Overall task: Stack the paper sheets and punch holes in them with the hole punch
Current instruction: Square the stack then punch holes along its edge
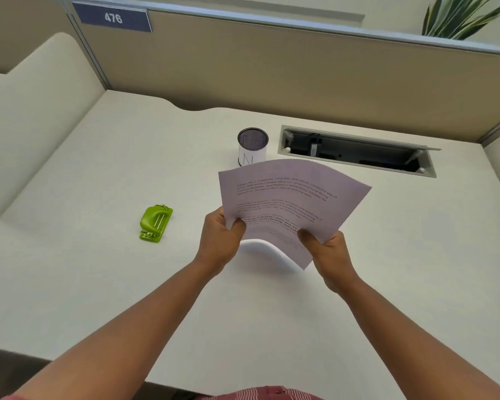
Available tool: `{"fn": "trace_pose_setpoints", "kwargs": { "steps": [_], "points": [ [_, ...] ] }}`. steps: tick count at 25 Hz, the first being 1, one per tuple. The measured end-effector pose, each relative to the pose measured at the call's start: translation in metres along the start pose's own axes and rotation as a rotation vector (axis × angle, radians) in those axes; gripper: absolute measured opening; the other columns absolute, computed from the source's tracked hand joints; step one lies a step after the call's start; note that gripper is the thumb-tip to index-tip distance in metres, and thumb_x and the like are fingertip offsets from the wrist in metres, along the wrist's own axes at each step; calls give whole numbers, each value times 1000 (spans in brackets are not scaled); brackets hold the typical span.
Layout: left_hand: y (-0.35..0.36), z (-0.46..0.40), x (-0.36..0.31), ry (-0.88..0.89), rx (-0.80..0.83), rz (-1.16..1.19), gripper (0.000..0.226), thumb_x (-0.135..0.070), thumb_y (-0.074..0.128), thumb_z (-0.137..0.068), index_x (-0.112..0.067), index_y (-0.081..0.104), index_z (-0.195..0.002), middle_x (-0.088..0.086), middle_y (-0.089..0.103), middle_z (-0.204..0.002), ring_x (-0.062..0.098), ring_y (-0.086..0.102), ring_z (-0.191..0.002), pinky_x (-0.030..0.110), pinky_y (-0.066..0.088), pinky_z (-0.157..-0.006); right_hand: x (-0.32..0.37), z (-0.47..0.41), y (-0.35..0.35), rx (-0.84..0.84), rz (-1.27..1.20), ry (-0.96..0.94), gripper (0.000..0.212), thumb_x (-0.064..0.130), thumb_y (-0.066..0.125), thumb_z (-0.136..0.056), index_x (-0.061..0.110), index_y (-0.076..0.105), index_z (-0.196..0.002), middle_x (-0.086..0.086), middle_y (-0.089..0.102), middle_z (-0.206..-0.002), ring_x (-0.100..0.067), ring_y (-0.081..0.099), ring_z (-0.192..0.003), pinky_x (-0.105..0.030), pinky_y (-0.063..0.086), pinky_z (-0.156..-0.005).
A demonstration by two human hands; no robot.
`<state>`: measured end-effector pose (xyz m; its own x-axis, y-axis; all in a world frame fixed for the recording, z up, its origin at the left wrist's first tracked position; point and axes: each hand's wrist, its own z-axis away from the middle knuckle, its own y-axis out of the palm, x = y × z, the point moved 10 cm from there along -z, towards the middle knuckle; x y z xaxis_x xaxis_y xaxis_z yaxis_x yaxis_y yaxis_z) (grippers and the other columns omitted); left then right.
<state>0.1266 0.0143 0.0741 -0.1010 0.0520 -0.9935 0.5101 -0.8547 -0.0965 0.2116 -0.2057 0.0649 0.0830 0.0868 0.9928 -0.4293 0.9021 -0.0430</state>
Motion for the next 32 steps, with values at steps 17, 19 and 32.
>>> {"fn": "trace_pose_setpoints", "kwargs": {
  "steps": [17,19,32],
  "points": [
    [-10,-16,2,-47,88,-7,26,-18,66,-98,-43,72,-102,-23,78,-99,1,73,-93,13,56,-71,1,-8,11,110,29,77,34,21,64,-93,51,77,-103,15,79,-111,-8,74,-103,-29,60,-88],
    [-17,-23,2,-94,119,2,21,-18,67,-98,-36,74,-106,-16,80,-103,7,75,-95,19,59,-75,6,-11,17,149,-6,90,28,23,66,-91,43,79,-106,8,80,-115,-14,76,-105,-31,62,-86],
    [-58,-24,47,-610,246,-36,32,0,70,-92,-1,68,-124,18,75,-118,39,72,-108,57,56,-97,-14,-30,57,369,-1,284,23,17,68,-99,20,73,-121,0,81,-113,-21,79,-99,-23,59,-64]
  ]
}}
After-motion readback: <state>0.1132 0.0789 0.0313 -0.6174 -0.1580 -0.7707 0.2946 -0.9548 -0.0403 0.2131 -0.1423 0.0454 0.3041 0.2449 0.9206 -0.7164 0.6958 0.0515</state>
